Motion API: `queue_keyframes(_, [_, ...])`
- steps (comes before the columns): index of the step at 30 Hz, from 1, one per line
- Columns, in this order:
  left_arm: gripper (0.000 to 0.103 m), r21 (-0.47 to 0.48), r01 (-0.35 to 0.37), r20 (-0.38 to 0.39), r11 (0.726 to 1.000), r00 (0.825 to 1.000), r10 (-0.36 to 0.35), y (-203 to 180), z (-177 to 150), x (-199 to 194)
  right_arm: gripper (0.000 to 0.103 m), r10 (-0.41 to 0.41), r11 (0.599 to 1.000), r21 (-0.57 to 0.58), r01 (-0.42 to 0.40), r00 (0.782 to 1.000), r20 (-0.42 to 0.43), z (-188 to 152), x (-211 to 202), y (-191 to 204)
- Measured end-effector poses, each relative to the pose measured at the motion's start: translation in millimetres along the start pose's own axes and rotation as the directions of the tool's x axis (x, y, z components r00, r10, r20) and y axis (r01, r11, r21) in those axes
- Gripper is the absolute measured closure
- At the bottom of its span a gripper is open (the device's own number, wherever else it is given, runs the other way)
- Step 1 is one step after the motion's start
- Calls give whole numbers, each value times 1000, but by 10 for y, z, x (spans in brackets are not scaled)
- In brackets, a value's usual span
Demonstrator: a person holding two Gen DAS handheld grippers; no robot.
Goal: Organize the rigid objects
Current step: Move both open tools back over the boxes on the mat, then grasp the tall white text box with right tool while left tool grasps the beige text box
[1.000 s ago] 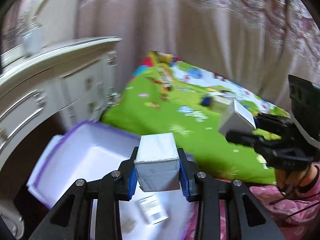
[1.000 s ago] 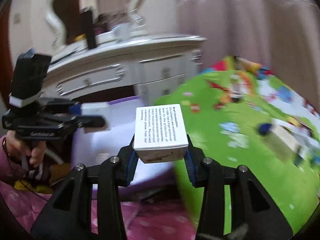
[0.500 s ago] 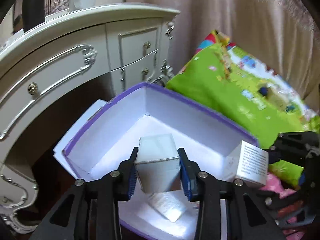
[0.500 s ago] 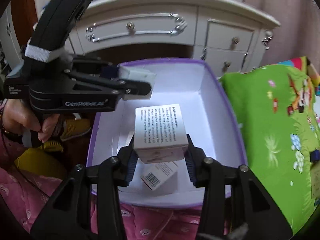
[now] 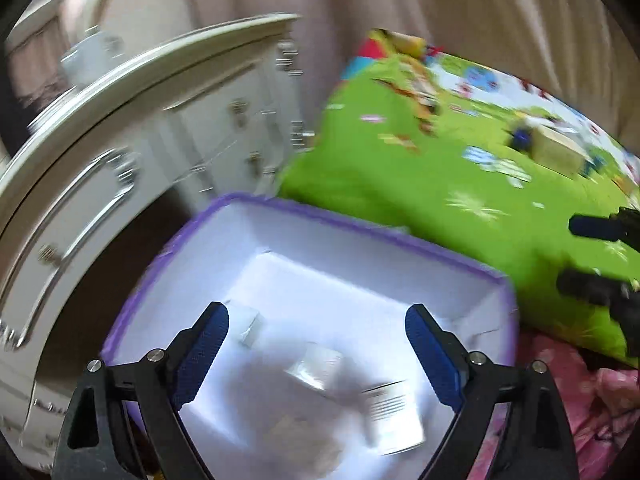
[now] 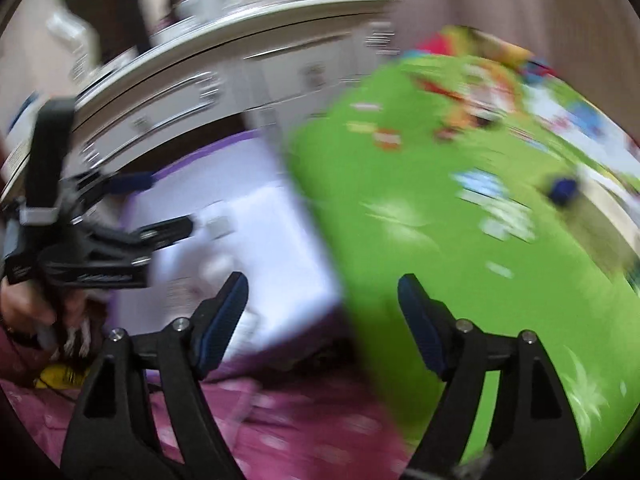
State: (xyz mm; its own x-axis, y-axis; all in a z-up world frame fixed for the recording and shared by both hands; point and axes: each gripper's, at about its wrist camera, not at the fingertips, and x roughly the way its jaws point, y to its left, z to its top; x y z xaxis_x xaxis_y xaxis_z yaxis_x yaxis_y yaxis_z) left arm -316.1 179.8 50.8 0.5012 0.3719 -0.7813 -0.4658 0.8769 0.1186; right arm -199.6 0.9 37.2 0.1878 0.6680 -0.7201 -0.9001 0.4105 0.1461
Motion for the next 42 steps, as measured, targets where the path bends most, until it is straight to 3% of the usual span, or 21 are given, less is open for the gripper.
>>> queue_keyframes(3, [12, 72, 123, -36, 990, 992, -120, -505, 191, 127, 20, -102, 981, 166, 100, 995, 8, -229, -245, -617])
queue_keyframes(5, [12, 99, 212, -60, 972, 977, -206, -836, 325, 236, 20, -167, 948, 275, 160, 986, 4, -405, -409, -1014])
queue_keyframes(7, [12, 122, 286, -91, 951, 957, -276, -1221, 437, 351, 20, -255, 890, 384, 246, 967, -28, -634, -600, -1453])
queue_keyframes(11, [12, 149, 372, -126, 916, 926, -356, -1945, 622, 623, 20, -359, 809, 473, 349, 931, -71, -840, -866, -2006])
queue_keyframes(12, [9, 151, 381, -138, 912, 922, -362, -2050, 633, 687, 20, -383, 793, 480, 375, 920, -85, -854, -884, -2132])
queue_keyframes(15, [0, 205, 301, -101, 931, 953, -285, -2382, 670, 772, 18, -410, 757, 505, 415, 903, -128, -834, -807, -2469])
queue_keyframes(18, [0, 165, 291, -78, 942, 956, -281, -2434, 654, 758, 17, -413, 751, 521, 406, 904, -110, -596, -655, -2694])
queue_keyframes(22, [0, 164, 291, -48, 943, 957, -287, -2409, 579, 707, 16, -374, 721, 600, 346, 924, -84, -184, -363, -2985])
queue_keyframes(25, [0, 167, 294, -70, 941, 956, -286, -2368, 585, 715, 16, -418, 695, 589, 411, 899, -134, 72, -110, -3144])
queue_keyframes(26, [0, 166, 293, -76, 942, 956, -284, -2361, 580, 704, 15, -448, 693, 567, 446, 882, -147, 137, -43, -3180])
queue_keyframes(28, [0, 162, 288, -76, 944, 957, -279, -2406, 594, 717, 15, -453, 699, 557, 448, 881, -140, 204, 33, -3236])
queue_keyframes(29, [0, 159, 286, -75, 945, 958, -277, -2407, 599, 723, 23, -449, 703, 555, 445, 883, -139, 194, 6, -3252])
queue_keyframes(30, [0, 155, 284, -75, 946, 958, -275, -2404, 597, 723, 36, -442, 712, 550, 437, 887, -132, 179, -18, -3248])
queue_keyframes(31, [0, 153, 282, -78, 947, 959, -273, -2406, 598, 721, 76, -440, 722, 537, 436, 889, -130, 147, -54, -3226])
queue_keyframes(34, [0, 149, 280, -83, 948, 959, -270, -2409, 604, 720, 74, -421, 774, 473, 421, 900, -111, -65, -227, -3105])
queue_keyframes(38, [0, 121, 272, -119, 955, 959, -258, -2441, 660, 731, 75, -423, 796, 436, 421, 901, -98, -488, -584, -2863])
queue_keyframes(40, [0, 64, 308, -131, 949, 945, -298, -2480, 768, 764, 75, -442, 794, 415, 443, 891, -105, -674, -718, -2764])
queue_keyframes(42, [0, -80, 380, -124, 922, 914, -387, -2508, 917, 805, 74, -461, 788, 411, 459, 882, -103, -853, -856, -2693])
